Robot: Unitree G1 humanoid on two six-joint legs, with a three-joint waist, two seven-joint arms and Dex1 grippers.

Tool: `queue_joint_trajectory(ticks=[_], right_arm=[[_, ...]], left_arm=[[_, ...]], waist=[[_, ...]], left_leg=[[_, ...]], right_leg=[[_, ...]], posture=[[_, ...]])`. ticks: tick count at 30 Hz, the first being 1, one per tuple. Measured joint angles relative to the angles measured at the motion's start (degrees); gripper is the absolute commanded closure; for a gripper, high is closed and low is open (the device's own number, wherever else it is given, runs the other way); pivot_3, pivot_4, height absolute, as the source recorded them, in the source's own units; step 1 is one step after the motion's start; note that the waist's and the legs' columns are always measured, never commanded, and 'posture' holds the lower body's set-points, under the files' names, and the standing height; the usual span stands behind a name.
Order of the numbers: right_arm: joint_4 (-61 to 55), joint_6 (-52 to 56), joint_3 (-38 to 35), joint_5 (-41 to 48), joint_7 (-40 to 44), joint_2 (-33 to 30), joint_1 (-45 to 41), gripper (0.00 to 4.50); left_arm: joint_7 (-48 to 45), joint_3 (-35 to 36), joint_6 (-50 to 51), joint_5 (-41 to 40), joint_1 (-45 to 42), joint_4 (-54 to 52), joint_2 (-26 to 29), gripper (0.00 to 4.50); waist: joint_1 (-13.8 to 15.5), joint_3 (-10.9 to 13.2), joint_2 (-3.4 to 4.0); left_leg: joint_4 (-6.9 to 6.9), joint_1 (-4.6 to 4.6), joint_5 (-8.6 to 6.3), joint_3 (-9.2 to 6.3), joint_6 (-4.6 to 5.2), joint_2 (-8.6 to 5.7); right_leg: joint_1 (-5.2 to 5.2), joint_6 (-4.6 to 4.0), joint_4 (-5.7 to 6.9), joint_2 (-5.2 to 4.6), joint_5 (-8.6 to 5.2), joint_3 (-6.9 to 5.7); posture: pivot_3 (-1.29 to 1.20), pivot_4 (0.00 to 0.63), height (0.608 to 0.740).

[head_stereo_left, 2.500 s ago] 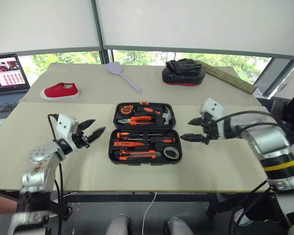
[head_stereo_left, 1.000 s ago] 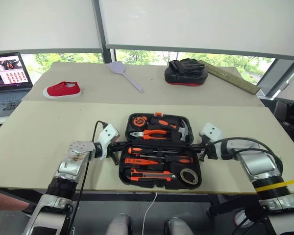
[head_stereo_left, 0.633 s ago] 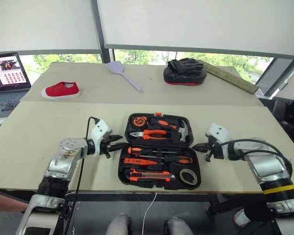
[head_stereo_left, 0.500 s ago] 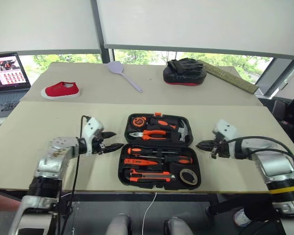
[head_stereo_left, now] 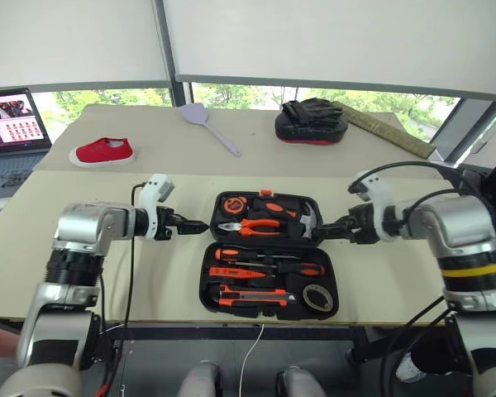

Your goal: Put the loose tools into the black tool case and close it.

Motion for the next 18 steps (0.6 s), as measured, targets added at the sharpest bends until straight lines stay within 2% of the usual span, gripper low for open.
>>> queue_joint_trajectory(ticks=[4, 7, 8, 10, 14, 15, 16, 18], right_arm=[[7.11, -0.82, 0.31, -1.25, -3.04, 1.83, -3.8, 0.64], [10.76, -2.65, 0.87, -1.84, -3.85, 2.33, -5.94, 1.29], [11.48, -2.96, 0.96, -2.04, -3.91, 2.46, -6.27, 1.74], [12.93, -3.55, 1.15, -2.12, -3.98, 2.9, -6.48, 2.3], [15.77, -4.76, 1.15, -2.1, -4.22, 3.82, -6.49, 3.68], [15.95, -4.89, 1.13, -1.96, -4.06, 4.07, -6.62, 4.13], [16.33, -4.95, 1.09, -1.98, -4.1, 4.32, -6.9, 4.38], [17.07, -5.13, 0.88, -1.98, -4.32, 4.53, -7.08, 4.5]], left_arm=[[2.24, -1.45, -0.41, 1.63, -2.14, 3.32, -2.04, 0.0], [2.67, -1.53, -1.51, 2.03, -3.22, 5.21, -3.35, 0.0], [3.09, -1.43, -2.07, 2.05, -3.5, 5.97, -3.92, 0.0], [4.4, -0.73, -3.16, 2.11, -4.04, 7.56, -5.4, 0.0], [6.27, 0.81, -4.38, 2.11, -4.18, 9.2, -7.12, 1.09], [6.44, 1.08, -4.49, 1.99, -4.18, 9.45, -7.49, 1.64], [6.51, 1.11, -4.56, 1.97, -4.18, 9.49, -7.79, 1.91], [6.42, 1.11, -4.56, 1.51, -4.18, 9.48, -8.33, 2.71]], waist=[[-0.12, 0.01, -0.01], [-0.33, 0.01, 0.0], [-0.36, 0.01, 0.0], [-0.35, 0.01, -0.01], [-0.41, 0.01, -0.01], [-0.43, 0.01, -0.01], [-0.45, 0.01, -0.01], [-0.39, 0.01, -0.01]], left_leg=[[0.0, -0.15, 0.0, -0.01, 0.0, -0.01], [-0.01, -0.14, 0.0, -0.02, 0.0, 0.0], [-0.01, -0.13, 0.0, -0.03, 0.0, 0.0], [0.0, -0.13, 0.0, -0.04, 0.0, -0.01], [0.0, -0.13, 0.0, -0.05, 0.0, -0.02], [0.01, -0.11, 0.0, -0.05, 0.0, -0.01], [0.02, -0.06, 0.0, -0.05, 0.0, -0.03], [0.04, 0.05, 0.02, -0.05, -0.01, -0.06]], right_leg=[[-0.12, 0.02, -0.02, 0.0, 0.01, -0.01], [-0.1, 0.02, -0.01, 0.0, 0.01, -0.03], [-0.1, 0.02, -0.01, 0.0, 0.01, -0.04], [-0.08, 0.02, -0.01, -0.01, 0.01, -0.05], [-0.08, 0.03, 0.01, -0.03, 0.02, -0.04], [-0.04, 0.03, 0.0, -0.02, 0.02, -0.05], [0.01, 0.05, 0.01, -0.04, 0.03, -0.05], [0.1, 0.08, 0.04, -0.07, 0.06, -0.04]], posture=[[0.0, 0.15, 0.74], [0.0, 0.15, 0.74], [0.0, 0.15, 0.74], [0.0, 0.15, 0.74], [0.0, 0.15, 0.74], [0.0, 0.15, 0.74], [0.0, 0.15, 0.74], [0.0, 0.15, 0.74]])
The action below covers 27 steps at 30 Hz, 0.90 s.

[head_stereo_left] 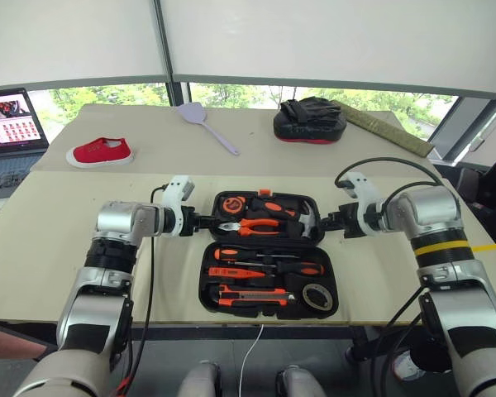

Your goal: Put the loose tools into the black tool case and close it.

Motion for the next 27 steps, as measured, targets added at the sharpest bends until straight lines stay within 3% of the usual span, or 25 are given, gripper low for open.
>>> queue_joint_trajectory(ticks=[1, 5, 10, 12, 17, 21, 27], right_arm=[[0.05, -0.08, -0.02, 0.0, -0.1, 0.12, 0.01, 4.5], [0.05, -0.09, -0.94, 0.18, -0.55, 0.41, 0.39, 4.5], [-1.52, -3.3, -3.88, 0.99, -1.01, 1.36, 2.95, 4.5], [-5.2, -9.73, -4.84, 0.98, -0.79, 1.48, 6.51, 4.5], [-15.27, -32.27, -6.83, -1.2, -0.33, 1.05, 15.86, 4.5], [-25.17, -56.14, -8.41, -4.3, 0.52, -1.04, 29.31, 4.5], [-23.19, -90.92, -8.25, -16.78, -6.1, -2.12, 43.69, 4.5]], left_arm=[[-0.16, -0.02, 0.01, -0.17, 0.0, -0.03, -0.15, 3.21], [-0.32, 0.32, 0.72, -0.48, 0.0, -0.33, -0.2, 4.43], [0.43, 2.89, -0.21, -0.93, 1.5, -1.09, -0.61, 4.47], [0.21, 5.64, -5.16, -1.81, 4.69, -2.82, -1.79, 4.47], [-4.74, 8.57, -24.08, -2.54, 12.91, -7.29, -2.78, 4.47], [-9.14, 9.16, -43.26, -1.61, 21.74, -12.1, -3.14, 4.47], [-13.65, 7.67, -67.41, 2.26, 31.69, -15.6, -2.95, 4.47]], waist=[[0.0, 0.0, 0.0], [0.03, -0.01, 0.01], [-0.34, 0.0, 0.01], [-0.43, 0.0, 0.0], [-0.48, 0.11, -0.02], [-0.03, 0.11, -0.02], [0.09, 0.1, 0.0]], left_leg=[[0.0, 0.05, 0.01, 0.0, 0.0, -0.02], [0.0, 0.17, 0.04, 0.0, 0.0, -0.02], [0.01, 0.3, 0.07, 0.0, 0.0, -0.04], [0.01, 0.28, 0.09, 0.02, -0.03, -0.05], [-0.04, -0.02, 0.09, 0.06, -0.03, -0.09], [-0.23, -0.05, -0.04, 0.09, 0.07, -0.2], [-0.25, 0.12, -0.06, 0.18, 0.1, -0.29]], right_leg=[[0.03, 0.0, 0.02, -0.01, 0.01, 0.01], [0.06, -0.01, 0.15, -0.01, 0.01, 0.05], [0.05, -0.03, 0.39, 0.0, 0.0, 0.17], [-0.03, -0.03, 0.43, -0.01, 0.0, 0.23], [-0.29, 0.0, 0.34, -0.04, -0.01, 0.28], [-0.2, 0.11, 0.03, -0.14, -0.08, 0.32], [0.01, 0.21, -0.19, -0.26, -0.02, 0.38]], posture=[[0.0, 0.15, 0.74], [0.0, 0.15, 0.74], [0.0, 0.15, 0.74], [0.0, 0.15, 0.74], [0.0, 0.15, 0.74], [0.0, 0.15, 0.74], [0.0, 0.15, 0.74]])
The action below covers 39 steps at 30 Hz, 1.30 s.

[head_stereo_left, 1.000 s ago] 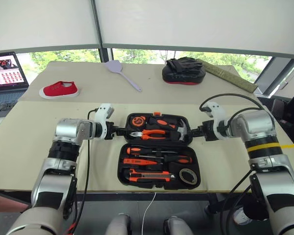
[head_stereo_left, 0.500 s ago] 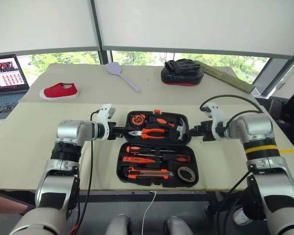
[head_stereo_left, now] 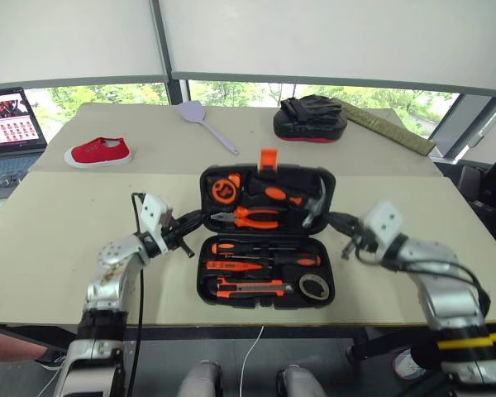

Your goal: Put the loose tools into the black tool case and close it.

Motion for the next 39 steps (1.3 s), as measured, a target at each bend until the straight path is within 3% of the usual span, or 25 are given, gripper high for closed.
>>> queue_joint_trajectory(ticks=[1, 3, 5, 7, 11, 13, 15, 16, 18, 22, 26, 29, 34, 39], right_arm=[[0.9, -4.73, 0.29, -2.9, -1.95, -1.06, 1.12, 4.5], [3.57, -14.6, 0.83, -10.29, -7.38, -3.33, 2.87, 4.5], [5.76, -20.21, 0.91, -15.38, -12.09, -3.86, 4.49, 3.72], [11.0, -24.24, 1.49, -20.21, -16.03, -4.78, 6.72, 3.22], [13.99, -26.16, 1.29, -22.36, -19.67, -6.34, 9.44, 1.84], [13.8, -26.14, -0.14, -20.63, -19.57, -8.19, 10.99, 1.84], [12.69, -23.94, -1.71, -13.8, -16.4, -10.18, 14.37, 2.3], [11.24, -22.33, -1.98, -9.17, -13.82, -10.93, 16.24, 2.52], [5.78, -16.56, -2.87, 1.85, -7.88, -11.79, 20.53, 3.26], [-9.1, -0.1, -4.56, 21.28, 2.51, -15.98, 29.54, 4.5], [-21.35, 11.43, -4.89, 27.74, 9.54, -21.02, 35.24, 4.5], [-27.28, 18.86, -1.8, 27.96, 11.06, -21.59, 34.67, 4.5], [-30.15, 28.28, 6.74, 22.93, 10.79, -19.23, 24.86, 4.5], [-29.18, 33.45, 11.71, 19.32, 8.14, -11.11, 15.18, 4.5]], left_arm=[[-0.77, -0.28, -2.81, 0.28, 1.32, -0.4, 0.39, 4.47], [-2.99, -1.13, -8.55, 1.17, 3.58, -0.75, 2.36, 3.73], [-5.03, -1.6, -11.97, 1.91, 5.63, -0.3, 4.32, 3.22], [-6.65, -1.64, -14.91, 2.49, 8.4, 2.34, 6.09, 2.55], [-6.53, -0.87, -15.65, 2.42, 9.69, 4.73, 8.64, 1.09], [-6.16, 0.44, -14.21, 1.65, 9.52, 5.12, 10.64, 1.09], [-5.77, 2.46, -10.65, 0.33, 8.41, 6.51, 12.55, 1.0], [-5.71, 3.01, -8.59, -0.66, 7.41, 6.99, 12.81, 1.0], [-6.18, 3.19, -4.86, -1.71, 4.48, 7.56, 13.05, 1.52], [-7.17, 0.22, -0.08, -0.96, -3.45, 9.99, 12.8, 2.87], [-9.03, -3.5, 2.62, 0.34, -10.53, 12.1, 12.14, 4.37], [-10.52, -7.1, 2.95, 2.91, -15.48, 15.27, 10.57, 4.45], [-12.05, -14.33, 3.34, 9.61, -19.97, 22.23, 7.9, 4.45], [-11.76, -16.41, 4.82, 12.05, -22.56, 24.04, 6.5, 4.45]], waist=[[0.0, 0.0, 0.0], [-0.07, -0.01, 0.01], [-0.02, -0.05, 0.02], [0.22, -0.04, 0.02], [0.2, -0.04, 0.01], [0.21, -0.05, 0.01], [0.34, -0.04, 0.01], [0.45, -0.04, 0.01], [0.48, -0.04, 0.01], [0.44, -0.07, -0.04], [0.26, -0.13, -0.2], [0.37, -0.13, -0.21], [0.38, -0.13, -0.28], [0.35, -0.01, -0.51]], left_leg=[[0.0, 0.08, 0.0, 0.01, 0.0, 0.0], [0.0, 0.26, 0.01, 0.03, -0.02, 0.03], [0.0, 0.39, 0.03, 0.04, -0.04, 0.06], [0.02, 0.39, 0.1, 0.05, -0.06, 0.06], [0.05, 0.39, 0.12, 0.13, -0.03, 0.13], [0.05, 0.4, 0.13, 0.14, -0.02, 0.2], [0.04, 0.4, 0.13, 0.15, -0.02, 0.26], [0.04, 0.4, 0.13, 0.15, -0.01, 0.29], [0.06, 0.4, 0.12, 0.14, -0.01, 0.36], [0.09, 0.42, 0.12, 0.11, -0.01, 0.45], [0.09, 0.42, 0.12, 0.17, -0.01, 0.56], [0.09, 0.39, 0.12, 0.22, -0.02, 0.49], [0.15, 0.29, 0.12, 0.3, -0.02, 0.47], [0.28, 0.07, 0.12, 0.28, -0.02, 0.57]], right_leg=[[0.06, 0.0, 0.0, 0.0, -0.01, 0.01], [0.18, -0.01, -0.02, 0.02, -0.02, 0.03], [0.27, -0.06, -0.01, 0.03, -0.06, 0.05], [0.26, -0.37, -0.01, 0.01, -0.2, 0.06], [0.2, -0.34, 0.03, 0.02, -0.15, 0.24], [0.21, -0.32, 0.03, 0.05, -0.15, 0.24], [0.23, -0.32, 0.01, 0.06, -0.15, 0.24], [0.26, -0.25, 0.01, 0.06, -0.1, 0.23], [0.31, -0.03, -0.03, 0.11, 0.04, 0.24], [0.35, 0.01, -0.04, 0.2, 0.04, 0.27], [0.29, 0.05, -0.06, 0.37, 0.0, 0.24], [0.2, 0.12, -0.05, 0.41, -0.07, 0.24], [0.09, 0.05, -0.04, 0.44, -0.12, 0.29], [-0.08, 0.05, -0.02, 0.58, 0.07, 0.3]], posture=[[0.0, 0.15, 0.74], [0.0, 0.15, 0.74], [0.0, 0.15, 0.74], [0.0, 0.15, 0.74], [0.0, 0.15, 0.74], [0.0, 0.15, 0.74], [0.0, 0.15, 0.74], [0.0, 0.15, 0.74], [0.0, 0.15, 0.74], [0.0, 0.15, 0.74], [0.0, 0.15, 0.74], [0.0, 0.15, 0.74], [0.0, 0.15, 0.74], [0.0, 0.15, 0.74]])
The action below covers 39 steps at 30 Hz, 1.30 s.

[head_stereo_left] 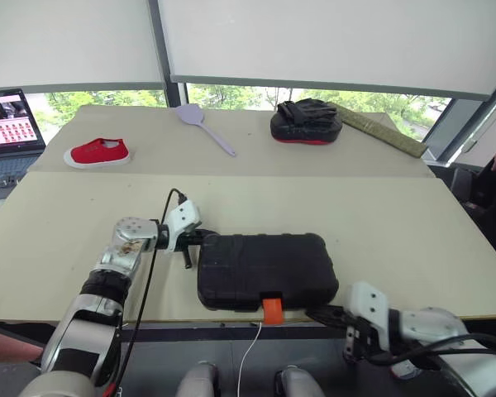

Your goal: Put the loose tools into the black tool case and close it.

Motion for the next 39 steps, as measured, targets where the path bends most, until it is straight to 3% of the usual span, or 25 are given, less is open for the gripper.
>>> queue_joint_trajectory(ticks=[6, 12, 16, 21, 25, 31, 39], right_arm=[[8.17, 0.67, 0.05, -4.44, -2.12, 5.56, -9.71, 4.5], [23.15, -2.77, 0.13, -9.0, -4.62, 11.92, -18.53, 4.5], [25.41, -6.21, -0.7, -10.08, -3.64, 11.56, -18.61, 4.5], [25.07, -9.19, -8.84, -6.1, -0.23, 8.44, -13.4, 4.5], [22.29, -9.97, -13.53, -1.2, 2.05, 8.93, -7.59, 4.5], [12.59, -7.88, -14.98, 3.22, 1.98, 10.52, -5.29, 4.5], [11.92, -7.39, -6.16, -3.62, 2.01, 12.0, -9.39, 4.5]], left_arm=[[-0.05, 2.38, 2.31, -1.21, 2.82, -3.2, 1.68, 4.45], [1.95, 5.39, 11.19, -3.96, 9.25, -11.79, 2.44, 4.45], [3.21, 7.33, 14.93, -5.28, 8.1, -13.53, 4.32, 4.45], [1.94, 9.62, 19.47, -7.42, 3.33, -20.37, 7.83, 4.45], [-0.09, 4.07, 26.66, -11.51, 2.46, -29.91, 1.74, 4.45], [2.89, -5.51, 27.11, -7.38, 3.37, -30.15, -4.72, 4.45], [6.6, -9.1, 24.6, -2.8, 3.98, -29.42, -5.69, 4.45]], waist=[[-0.28, 0.0, 0.0], [-0.34, 0.0, 0.01], [-0.09, 0.01, -0.01], [0.4, 0.0, 0.0], [0.5, -0.01, 0.01], [-0.96, -0.02, 0.04], [-0.71, -0.85, 0.22]], left_leg=[[0.0, 0.05, 0.0, 0.02, 0.0, 0.04], [0.0, 0.05, 0.0, 0.03, 0.0, 0.03], [0.01, 0.02, 0.0, 0.03, 0.0, 0.03], [0.0, 0.04, -0.01, 0.03, 0.01, -0.07], [0.03, 0.04, -0.01, 0.07, 0.03, -0.21], [0.03, 0.25, -0.01, 0.06, 0.03, 0.04], [-0.05, 1.13, -0.04, 0.09, 0.0, 0.16]], right_leg=[[0.01, -0.22, 0.03, 0.01, 0.16, 0.01], [0.01, -0.25, 0.08, 0.03, 0.18, 0.01], [-0.01, -0.24, 0.08, 0.03, 0.18, 0.01], [0.13, -0.16, 0.02, -0.1, 0.13, -0.03], [0.15, -0.02, 0.03, -0.18, 0.13, 0.09], [0.13, 0.07, 0.11, 0.22, 0.06, 0.35], [0.97, -0.28, -0.04, 0.35, -0.31, 0.48]], posture=[[0.0, 0.15, 0.74], [0.0, 0.15, 0.74], [0.0, 0.15, 0.74], [0.0, 0.15, 0.74], [0.0, 0.15, 0.74], [0.0, 0.15, 0.74], [0.0, 0.15, 0.74]])
